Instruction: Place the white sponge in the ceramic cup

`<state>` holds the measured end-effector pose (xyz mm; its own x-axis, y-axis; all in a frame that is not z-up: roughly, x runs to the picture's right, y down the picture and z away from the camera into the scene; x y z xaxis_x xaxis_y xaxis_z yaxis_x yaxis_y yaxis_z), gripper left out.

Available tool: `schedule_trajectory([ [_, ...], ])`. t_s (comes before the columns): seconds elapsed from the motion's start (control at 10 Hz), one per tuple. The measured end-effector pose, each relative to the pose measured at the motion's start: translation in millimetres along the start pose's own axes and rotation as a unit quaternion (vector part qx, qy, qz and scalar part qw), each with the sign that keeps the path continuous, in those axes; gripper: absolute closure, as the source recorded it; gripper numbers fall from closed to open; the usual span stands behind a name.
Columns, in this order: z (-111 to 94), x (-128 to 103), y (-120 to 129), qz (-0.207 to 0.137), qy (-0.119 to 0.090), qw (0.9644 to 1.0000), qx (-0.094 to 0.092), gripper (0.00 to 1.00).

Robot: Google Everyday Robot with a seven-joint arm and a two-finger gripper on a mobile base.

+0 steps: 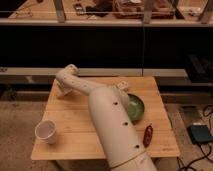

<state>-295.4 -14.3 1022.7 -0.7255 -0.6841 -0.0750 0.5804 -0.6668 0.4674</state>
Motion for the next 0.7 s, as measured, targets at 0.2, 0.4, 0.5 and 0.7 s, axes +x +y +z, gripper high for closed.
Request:
schedule_trajectory([
  [0.2, 1.5, -1.1, -5.1, 0.009, 0.005, 0.9997, 0.024, 0.59],
  [0.4, -17.3, 6.2, -7.5, -0.001, 0.027, 0.9981, 0.055, 0.80],
  [0.5, -37.8, 10.7, -4.1, -0.020, 0.040, 0.9970, 0.063, 0.91],
  [0.7, -90.8, 10.9, -3.1, -0.088, 0.062, 0.9915, 0.073, 1.00],
])
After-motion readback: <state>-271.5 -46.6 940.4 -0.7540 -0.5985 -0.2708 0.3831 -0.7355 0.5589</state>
